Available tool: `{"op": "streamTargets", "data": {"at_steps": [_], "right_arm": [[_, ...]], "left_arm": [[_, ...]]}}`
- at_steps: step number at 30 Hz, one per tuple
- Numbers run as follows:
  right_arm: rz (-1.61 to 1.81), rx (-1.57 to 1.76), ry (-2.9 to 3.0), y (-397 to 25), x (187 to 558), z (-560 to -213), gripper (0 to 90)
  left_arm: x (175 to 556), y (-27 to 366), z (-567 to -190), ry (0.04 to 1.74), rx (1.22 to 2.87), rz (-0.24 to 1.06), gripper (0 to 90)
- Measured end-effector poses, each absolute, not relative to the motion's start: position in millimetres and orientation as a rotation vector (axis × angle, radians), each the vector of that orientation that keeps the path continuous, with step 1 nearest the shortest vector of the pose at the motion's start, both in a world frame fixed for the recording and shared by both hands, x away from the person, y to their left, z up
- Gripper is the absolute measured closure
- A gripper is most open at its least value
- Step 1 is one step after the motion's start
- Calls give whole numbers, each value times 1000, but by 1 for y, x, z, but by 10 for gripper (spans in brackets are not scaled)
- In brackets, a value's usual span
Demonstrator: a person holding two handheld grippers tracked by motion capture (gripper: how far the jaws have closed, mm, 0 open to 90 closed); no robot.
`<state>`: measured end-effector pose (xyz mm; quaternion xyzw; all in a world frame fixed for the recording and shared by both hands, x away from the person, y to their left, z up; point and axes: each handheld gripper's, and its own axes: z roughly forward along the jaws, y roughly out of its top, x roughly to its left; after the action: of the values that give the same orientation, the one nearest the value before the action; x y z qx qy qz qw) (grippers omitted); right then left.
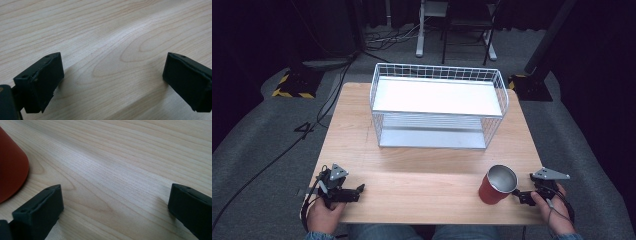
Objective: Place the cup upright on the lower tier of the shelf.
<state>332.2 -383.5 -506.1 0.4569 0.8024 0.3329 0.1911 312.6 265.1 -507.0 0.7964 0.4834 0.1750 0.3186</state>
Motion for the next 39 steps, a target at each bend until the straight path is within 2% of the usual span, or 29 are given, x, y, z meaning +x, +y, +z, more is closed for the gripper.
{"op": "streamTargets", "data": {"at_steps": [17, 18, 20, 21, 23, 24, 25, 26, 27, 28, 31, 32, 39], "right_arm": [[990, 1318, 2240, -389, 334, -505, 11], [1013, 1343, 2224, -389, 334, -505, 37], [1061, 1375, 2204, -391, 332, -501, 239], [1070, 1377, 2210, -391, 331, -500, 238], [1064, 1371, 2226, -390, 328, -497, 120], [1053, 1354, 2223, -390, 326, -496, 141], [1053, 1334, 2228, -390, 323, -494, 207], [1062, 1323, 2226, -389, 318, -491, 143], [1062, 1323, 2226, -389, 318, -491, 143], [1078, 1307, 2221, -387, 313, -487, 187], [1099, 1294, 2208, -385, 306, -483, 151], [1106, 1292, 2204, -385, 304, -482, 172], [1154, 1259, 2177, -378, 284, -471, 159]], "left_arm": [[316, 265, -507, 1270, 2092, 464, 37], [316, 264, -507, 1271, 2091, 458, 37], [316, 264, -507, 1269, 2093, 459, 37], [317, 264, -507, 1267, 2093, 460, 37], [317, 264, -507, 1267, 2092, 459, 37], [317, 264, -507, 1267, 2094, 458, 37], [317, 264, -507, 1266, 2095, 458, 37], [318, 264, -507, 1262, 2099, 458, 37], [318, 264, -507, 1263, 2097, 455, 37], [319, 264, -507, 1262, 2096, 456, 37], [322, 263, -507, 1261, 2100, 457, 37], [323, 263, -507, 1261, 2102, 458, 37], [330, 261, -507, 1271, 2095, 461, 37]]}}
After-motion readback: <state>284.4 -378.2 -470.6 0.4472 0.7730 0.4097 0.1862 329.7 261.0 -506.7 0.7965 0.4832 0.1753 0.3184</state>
